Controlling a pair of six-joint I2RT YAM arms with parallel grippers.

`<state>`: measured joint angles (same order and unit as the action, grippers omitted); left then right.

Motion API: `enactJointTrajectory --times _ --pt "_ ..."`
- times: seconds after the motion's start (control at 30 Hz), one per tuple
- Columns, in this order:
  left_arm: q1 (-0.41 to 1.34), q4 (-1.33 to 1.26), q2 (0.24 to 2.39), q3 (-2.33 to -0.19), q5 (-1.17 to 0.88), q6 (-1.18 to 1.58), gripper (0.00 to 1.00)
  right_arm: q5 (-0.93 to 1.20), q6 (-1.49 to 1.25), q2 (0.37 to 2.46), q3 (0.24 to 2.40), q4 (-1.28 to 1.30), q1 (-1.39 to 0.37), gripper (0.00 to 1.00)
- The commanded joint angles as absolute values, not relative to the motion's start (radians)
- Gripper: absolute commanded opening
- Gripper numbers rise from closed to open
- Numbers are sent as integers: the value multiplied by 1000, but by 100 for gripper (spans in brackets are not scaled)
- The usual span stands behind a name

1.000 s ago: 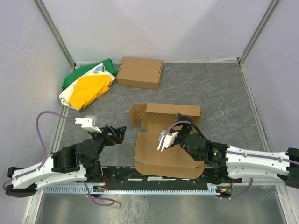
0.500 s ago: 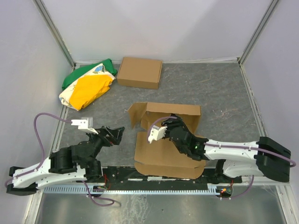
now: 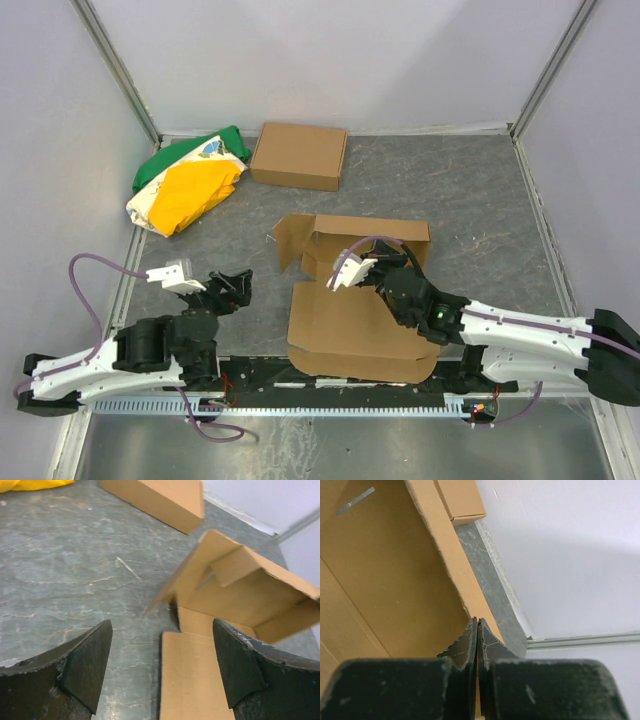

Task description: Fold the paper box

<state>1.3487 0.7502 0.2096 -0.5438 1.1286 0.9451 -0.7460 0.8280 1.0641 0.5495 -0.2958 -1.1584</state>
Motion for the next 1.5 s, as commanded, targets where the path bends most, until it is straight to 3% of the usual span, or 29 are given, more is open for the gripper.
enactJointTrajectory --times 0.0,0.13,0.2,0.27,0.4,0.43,0.53,0.6,0.77,0.9,1.0,1.2,1.47 --pt "1353 795 222 -435 1336 1198 88 -759 678 975 598 -195 -1157 2" --pt "1353 566 229 -324 1340 1148 95 -722 543 853 628 -82 -1157 2" --pt "1354 477 240 -291 1326 1095 96 -738 433 800 674 -11 -1156 7" --pt "1354 435 261 -267 1315 1084 96 -821 298 784 760 67 -1151 28" --pt "1353 473 314 -298 1282 1108 98 -1003 87 848 985 332 -1127 57" --pt "1353 483 329 -310 1280 1108 99 -1035 33 861 1022 389 -1125 60" --pt "1353 487 364 -336 1310 1086 99 -1083 -144 870 1027 558 -1108 83" --pt "1353 486 373 -346 1351 1085 99 -1054 -264 851 996 631 -1044 83" --pt "1353 420 330 -394 1391 947 98 -844 -470 787 973 818 -866 67" --pt "1353 383 335 -466 1344 881 97 -787 -551 708 873 846 -861 72" --pt "1353 383 384 -508 1297 879 97 -727 -577 596 683 719 -861 75" --pt "1353 405 468 -541 1264 896 98 -719 -594 341 400 486 -862 67" --pt "1352 422 464 -532 1256 933 98 -613 -499 492 334 243 -861 73"
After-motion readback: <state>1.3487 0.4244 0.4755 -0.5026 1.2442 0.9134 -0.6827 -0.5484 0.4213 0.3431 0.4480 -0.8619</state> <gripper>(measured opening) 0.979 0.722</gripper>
